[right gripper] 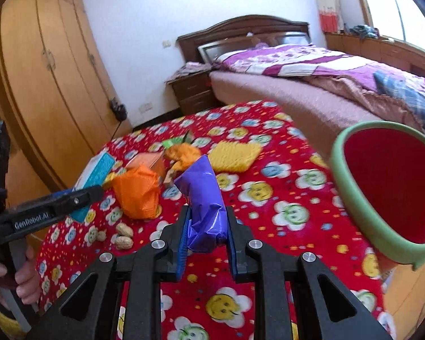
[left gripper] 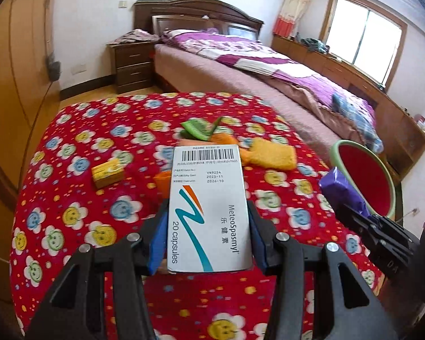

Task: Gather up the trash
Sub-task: 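Carry the purple wrapper over the bin and open the right tool while the left carries the box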

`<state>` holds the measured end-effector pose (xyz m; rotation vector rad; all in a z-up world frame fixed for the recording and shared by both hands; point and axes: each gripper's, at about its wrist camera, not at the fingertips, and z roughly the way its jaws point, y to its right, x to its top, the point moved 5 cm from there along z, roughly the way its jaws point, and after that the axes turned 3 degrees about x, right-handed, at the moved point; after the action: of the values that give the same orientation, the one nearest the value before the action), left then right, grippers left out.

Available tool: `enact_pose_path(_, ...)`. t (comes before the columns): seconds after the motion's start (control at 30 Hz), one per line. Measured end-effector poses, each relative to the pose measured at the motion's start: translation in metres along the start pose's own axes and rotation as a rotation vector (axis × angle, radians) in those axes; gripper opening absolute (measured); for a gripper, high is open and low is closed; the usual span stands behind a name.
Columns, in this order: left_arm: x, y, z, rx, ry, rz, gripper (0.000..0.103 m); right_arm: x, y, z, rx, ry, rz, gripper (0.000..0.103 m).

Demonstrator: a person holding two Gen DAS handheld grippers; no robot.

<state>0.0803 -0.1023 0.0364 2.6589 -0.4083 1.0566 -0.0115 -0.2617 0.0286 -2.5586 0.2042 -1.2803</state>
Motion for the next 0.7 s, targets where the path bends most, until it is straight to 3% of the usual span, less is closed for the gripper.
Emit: enact_pose_path(0.7, 0.019, 0.148, 0.034, -0.204, -0.05, 0.218, 0.051, 0.008, 0.126, -0.068, -0.237, 0.12, 0.221, 0.023)
